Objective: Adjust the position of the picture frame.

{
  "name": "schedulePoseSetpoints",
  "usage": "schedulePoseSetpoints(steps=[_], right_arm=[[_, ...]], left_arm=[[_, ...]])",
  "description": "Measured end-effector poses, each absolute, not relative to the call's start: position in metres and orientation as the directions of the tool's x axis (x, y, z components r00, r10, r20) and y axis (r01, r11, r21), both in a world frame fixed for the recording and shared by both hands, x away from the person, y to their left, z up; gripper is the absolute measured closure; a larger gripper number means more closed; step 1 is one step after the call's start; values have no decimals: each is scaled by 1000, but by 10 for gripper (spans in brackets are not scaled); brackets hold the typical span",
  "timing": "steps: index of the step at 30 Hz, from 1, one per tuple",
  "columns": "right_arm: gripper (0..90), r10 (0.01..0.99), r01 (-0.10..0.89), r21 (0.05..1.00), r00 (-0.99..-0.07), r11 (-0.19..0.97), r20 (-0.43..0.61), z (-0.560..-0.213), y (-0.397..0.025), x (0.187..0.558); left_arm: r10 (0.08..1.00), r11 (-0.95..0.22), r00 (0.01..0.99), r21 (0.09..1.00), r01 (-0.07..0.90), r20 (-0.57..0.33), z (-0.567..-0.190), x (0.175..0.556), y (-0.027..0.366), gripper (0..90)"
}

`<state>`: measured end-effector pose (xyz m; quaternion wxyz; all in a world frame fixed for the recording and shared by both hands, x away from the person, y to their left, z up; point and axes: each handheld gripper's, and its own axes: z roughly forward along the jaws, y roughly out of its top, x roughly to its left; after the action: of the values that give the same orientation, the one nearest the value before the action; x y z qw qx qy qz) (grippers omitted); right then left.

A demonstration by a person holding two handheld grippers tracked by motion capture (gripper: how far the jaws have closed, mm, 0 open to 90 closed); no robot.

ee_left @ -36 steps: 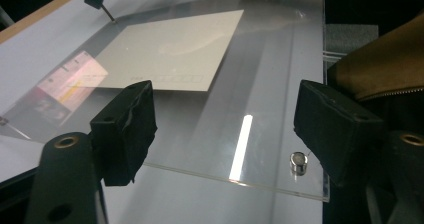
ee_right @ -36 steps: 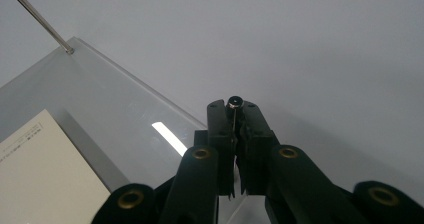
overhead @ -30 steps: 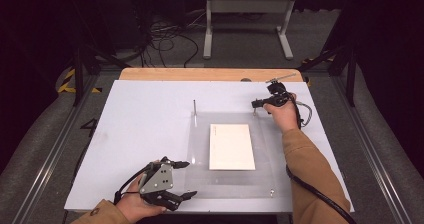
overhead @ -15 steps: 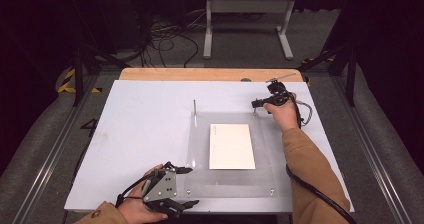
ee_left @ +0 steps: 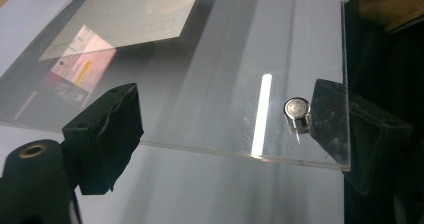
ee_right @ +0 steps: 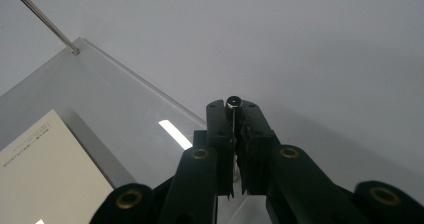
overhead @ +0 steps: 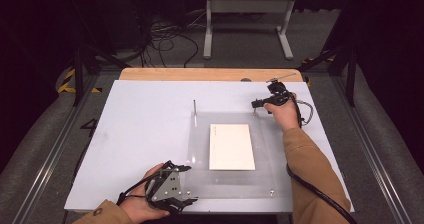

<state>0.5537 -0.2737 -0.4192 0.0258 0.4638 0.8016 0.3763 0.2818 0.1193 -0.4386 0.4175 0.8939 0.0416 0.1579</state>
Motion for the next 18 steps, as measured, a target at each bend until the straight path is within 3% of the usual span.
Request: schedulePoseSetpoints(steps=[8, 12, 18], right_arm=[[849, 760, 728, 628, -565, 276, 322, -420, -275, 554], [852, 759, 730, 626, -563, 273, 327, -420, -275, 555], [851, 759, 718, 633, -575, 290, 305, -419, -274, 554]], left_arm=[[250, -619, 916, 779, -96, 312, -430, 279, 126, 206], [288, -597, 886, 792, -131, 363, -419, 277, 130, 317], [266, -572, 904, 810, -131, 335, -411, 279, 130, 433]])
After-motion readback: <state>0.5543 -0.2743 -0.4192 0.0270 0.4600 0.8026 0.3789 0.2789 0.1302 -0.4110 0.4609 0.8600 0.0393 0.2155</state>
